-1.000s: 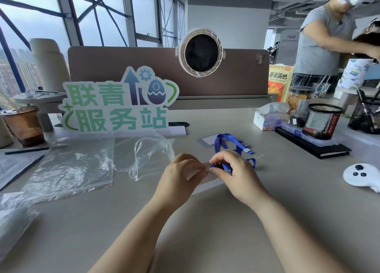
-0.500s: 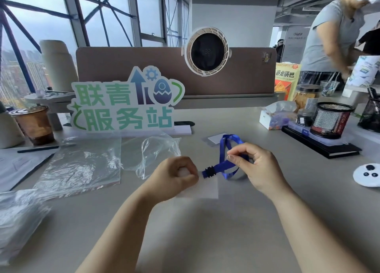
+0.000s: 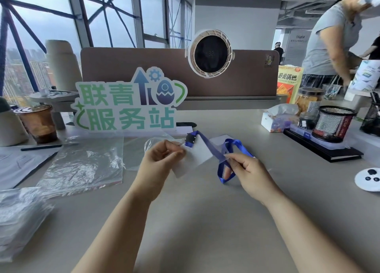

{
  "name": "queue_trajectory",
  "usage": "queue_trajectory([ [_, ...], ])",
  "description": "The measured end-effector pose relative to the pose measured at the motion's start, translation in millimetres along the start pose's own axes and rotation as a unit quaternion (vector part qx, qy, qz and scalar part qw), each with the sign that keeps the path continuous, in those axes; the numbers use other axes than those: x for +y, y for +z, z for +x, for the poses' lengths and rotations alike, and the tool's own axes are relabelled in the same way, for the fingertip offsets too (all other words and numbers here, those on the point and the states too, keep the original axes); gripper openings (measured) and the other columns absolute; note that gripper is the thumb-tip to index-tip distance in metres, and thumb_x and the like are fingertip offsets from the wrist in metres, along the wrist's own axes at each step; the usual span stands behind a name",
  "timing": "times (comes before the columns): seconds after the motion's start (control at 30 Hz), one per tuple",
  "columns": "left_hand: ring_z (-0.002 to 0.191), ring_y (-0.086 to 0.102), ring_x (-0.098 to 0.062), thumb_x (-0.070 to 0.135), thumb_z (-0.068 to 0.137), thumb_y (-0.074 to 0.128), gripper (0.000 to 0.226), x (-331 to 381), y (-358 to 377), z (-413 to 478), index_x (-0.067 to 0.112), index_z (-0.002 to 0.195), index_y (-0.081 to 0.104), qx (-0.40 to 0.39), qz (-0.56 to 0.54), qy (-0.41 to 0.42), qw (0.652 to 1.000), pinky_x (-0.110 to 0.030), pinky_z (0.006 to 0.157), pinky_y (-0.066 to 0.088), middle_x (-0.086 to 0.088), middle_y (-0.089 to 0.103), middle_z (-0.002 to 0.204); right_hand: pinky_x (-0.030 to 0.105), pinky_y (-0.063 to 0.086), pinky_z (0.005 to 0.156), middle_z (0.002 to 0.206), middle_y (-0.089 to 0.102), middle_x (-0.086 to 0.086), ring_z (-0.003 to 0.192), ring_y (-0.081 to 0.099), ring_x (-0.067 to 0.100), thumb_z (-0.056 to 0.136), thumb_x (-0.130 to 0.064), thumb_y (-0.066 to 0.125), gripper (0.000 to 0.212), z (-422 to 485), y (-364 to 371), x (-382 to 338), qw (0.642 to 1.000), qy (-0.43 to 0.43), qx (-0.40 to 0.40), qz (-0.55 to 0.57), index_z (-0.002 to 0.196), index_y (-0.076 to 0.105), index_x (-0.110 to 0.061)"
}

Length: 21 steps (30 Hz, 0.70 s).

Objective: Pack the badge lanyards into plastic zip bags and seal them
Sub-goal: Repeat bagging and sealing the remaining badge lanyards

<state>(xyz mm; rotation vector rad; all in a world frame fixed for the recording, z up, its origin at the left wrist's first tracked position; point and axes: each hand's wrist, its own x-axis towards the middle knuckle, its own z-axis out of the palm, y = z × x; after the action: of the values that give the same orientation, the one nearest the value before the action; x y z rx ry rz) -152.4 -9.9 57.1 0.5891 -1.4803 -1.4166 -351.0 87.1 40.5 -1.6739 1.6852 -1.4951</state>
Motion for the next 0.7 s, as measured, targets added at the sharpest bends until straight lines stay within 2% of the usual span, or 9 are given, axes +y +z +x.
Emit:
queue_trajectory([
  [0.1,0.064,0.058,-0.012,0.001,0.084,0.063,0.018,-3.6,-0.4,1.7,0.011,0.070,0.062,0.079,0.042,-0.011,0.996,-0.025,0.060,0.045,0.000,0.066,0.070,0.008,0.040,0.065,0.058,0.061,-0.013,0.058,0.049,-0.001,0.098,-0.025,0.043,0.020,-1.4,1.7,-0.3,0.999,0.023,-0.032,-0.036,0.094,0.063,-0.028],
  [0.2,0.071,0.061,-0.019,0.010,0.082,0.067,0.014,-11.4,3.8,3.2,0.019,0.072,0.064,0.156,0.118,-0.013,0.981,-0.028,0.059,0.046,-0.004,0.070,0.080,0.025,0.046,0.069,0.066,0.061,-0.018,0.067,0.054,0.005,0.093,-0.044,0.048,0.019,-2.6,2.5,8.8,0.984,0.006,-0.069,-0.166,0.101,0.061,-0.032],
  [0.27,0.074,0.062,-0.018,0.012,0.081,0.067,0.013,-13.8,6.1,2.7,0.022,0.073,0.065,0.179,0.190,0.022,0.965,-0.029,0.060,0.047,0.000,0.069,0.082,0.035,0.047,0.074,0.072,0.059,-0.023,0.077,0.055,0.015,0.086,-0.051,0.047,0.023,-3.8,5.7,13.0,0.957,-0.052,-0.077,-0.274,0.100,0.058,-0.036],
  [0.33,0.077,0.060,-0.017,0.010,0.080,0.067,0.009,-14.8,8.1,1.2,0.018,0.076,0.066,0.162,0.283,0.070,0.943,-0.025,0.062,0.045,0.002,0.067,0.083,0.034,0.043,0.075,0.077,0.059,-0.019,0.075,0.053,0.019,0.087,-0.043,0.049,0.016,-2.5,11.9,9.1,0.936,-0.140,-0.073,-0.313,0.091,0.061,-0.033],
  [0.43,0.077,0.055,-0.006,0.002,0.076,0.066,0.010,-15.0,13.2,-2.6,0.012,0.076,0.066,0.096,0.369,0.145,0.913,-0.008,0.063,0.038,0.006,0.062,0.079,0.026,0.034,0.076,0.076,0.064,-0.014,0.070,0.050,0.008,0.086,-0.039,0.051,0.022,-1.4,16.2,-1.9,0.926,-0.220,-0.023,-0.306,0.082,0.067,-0.024],
  [0.5,0.080,0.053,0.001,-0.002,0.073,0.065,0.011,-13.5,16.1,-4.8,0.009,0.075,0.065,0.049,0.392,0.183,0.900,-0.003,0.065,0.036,0.006,0.062,0.079,0.022,0.032,0.075,0.074,0.063,-0.016,0.069,0.046,0.001,0.082,-0.040,0.055,0.021,0.6,12.9,-5.8,0.937,-0.223,0.020,-0.270,0.079,0.067,-0.023],
  [0.57,0.078,0.053,0.001,-0.002,0.071,0.066,0.011,-11.3,17.9,-5.8,0.008,0.075,0.064,0.007,0.411,0.199,0.890,-0.002,0.065,0.035,0.003,0.062,0.082,0.021,0.037,0.071,0.072,0.062,-0.017,0.066,0.051,0.001,0.078,-0.039,0.064,0.018,1.9,8.2,-8.9,0.957,-0.206,0.043,-0.199,0.078,0.067,-0.021],
  [0.7,0.077,0.054,-0.006,0.004,0.065,0.064,0.010,-7.6,15.5,-5.1,0.012,0.070,0.062,-0.060,0.397,0.214,0.891,-0.006,0.066,0.038,0.004,0.064,0.082,0.020,0.047,0.068,0.076,0.068,-0.008,0.071,0.061,0.010,0.075,-0.017,0.077,0.010,6.3,2.2,-13.3,0.984,-0.141,0.092,-0.062,0.079,0.068,-0.017],
])
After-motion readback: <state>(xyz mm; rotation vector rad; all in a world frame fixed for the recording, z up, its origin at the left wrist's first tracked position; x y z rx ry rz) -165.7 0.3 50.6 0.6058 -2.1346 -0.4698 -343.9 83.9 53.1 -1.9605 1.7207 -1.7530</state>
